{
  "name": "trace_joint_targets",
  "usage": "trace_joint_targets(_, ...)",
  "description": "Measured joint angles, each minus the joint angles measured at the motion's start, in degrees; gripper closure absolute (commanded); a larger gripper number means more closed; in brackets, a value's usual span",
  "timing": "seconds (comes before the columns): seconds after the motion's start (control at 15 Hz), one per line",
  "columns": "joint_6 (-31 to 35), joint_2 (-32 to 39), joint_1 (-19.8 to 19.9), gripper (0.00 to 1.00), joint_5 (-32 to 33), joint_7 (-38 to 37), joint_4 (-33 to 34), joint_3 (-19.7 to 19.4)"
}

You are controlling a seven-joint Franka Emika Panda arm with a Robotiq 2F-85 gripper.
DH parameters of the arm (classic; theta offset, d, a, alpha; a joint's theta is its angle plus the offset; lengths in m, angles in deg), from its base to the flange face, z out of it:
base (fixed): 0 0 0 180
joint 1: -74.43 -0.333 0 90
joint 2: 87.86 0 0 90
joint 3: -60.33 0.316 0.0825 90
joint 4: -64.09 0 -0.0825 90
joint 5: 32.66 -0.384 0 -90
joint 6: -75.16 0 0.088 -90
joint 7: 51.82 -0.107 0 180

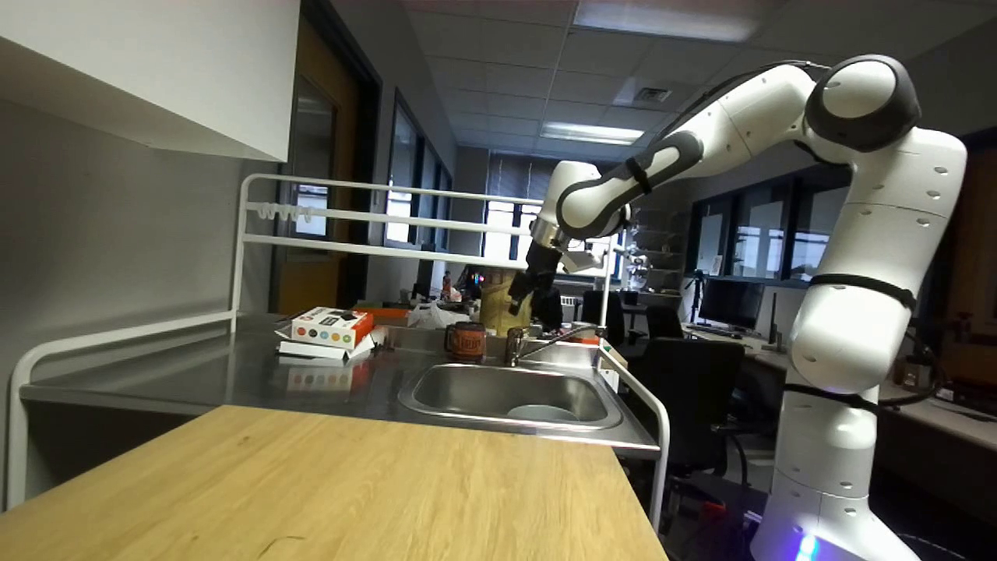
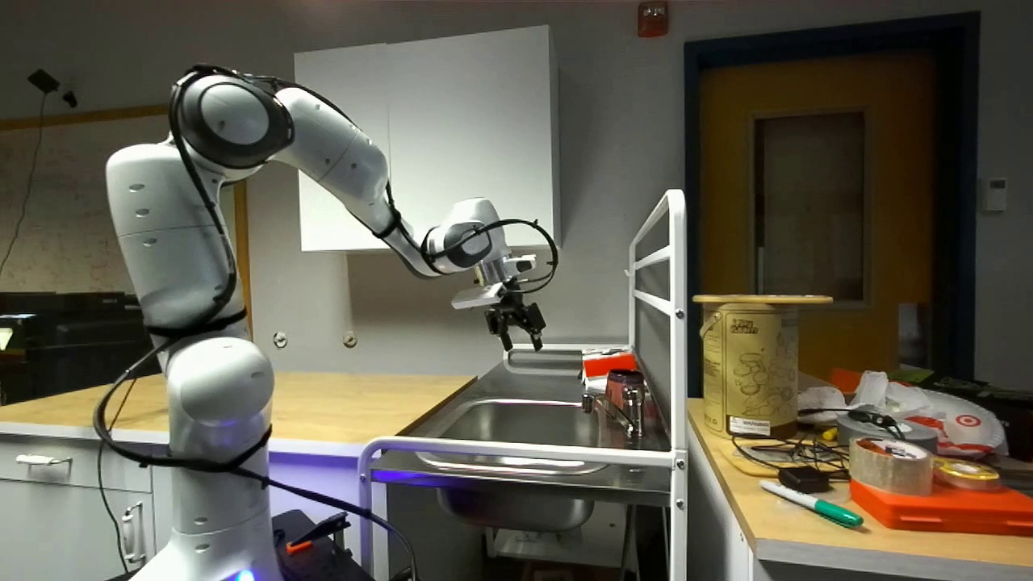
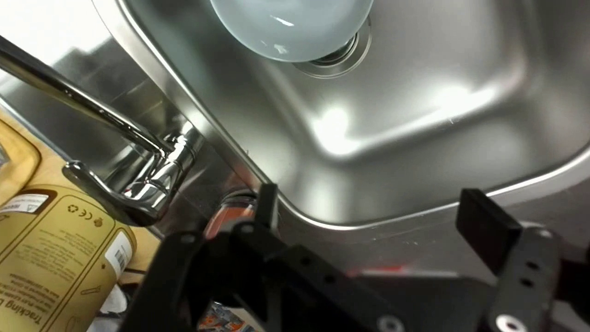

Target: Put the brown mug in the sink

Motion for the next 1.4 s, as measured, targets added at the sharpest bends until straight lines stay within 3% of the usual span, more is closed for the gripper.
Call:
trace_joint_targets(0.6,-4.5,21.9,-2.3,0.00,2.3,1.6,22.2,-0.1)
trace_joint_targets(0.93,-9.7,28.9,-2.4,0.00,6.0,1.7,34.7,-1.3)
trace_joint_targets(1.4,-16.1,36.9,-1.6,0.00,5.7,4.5,48.5,-2.5)
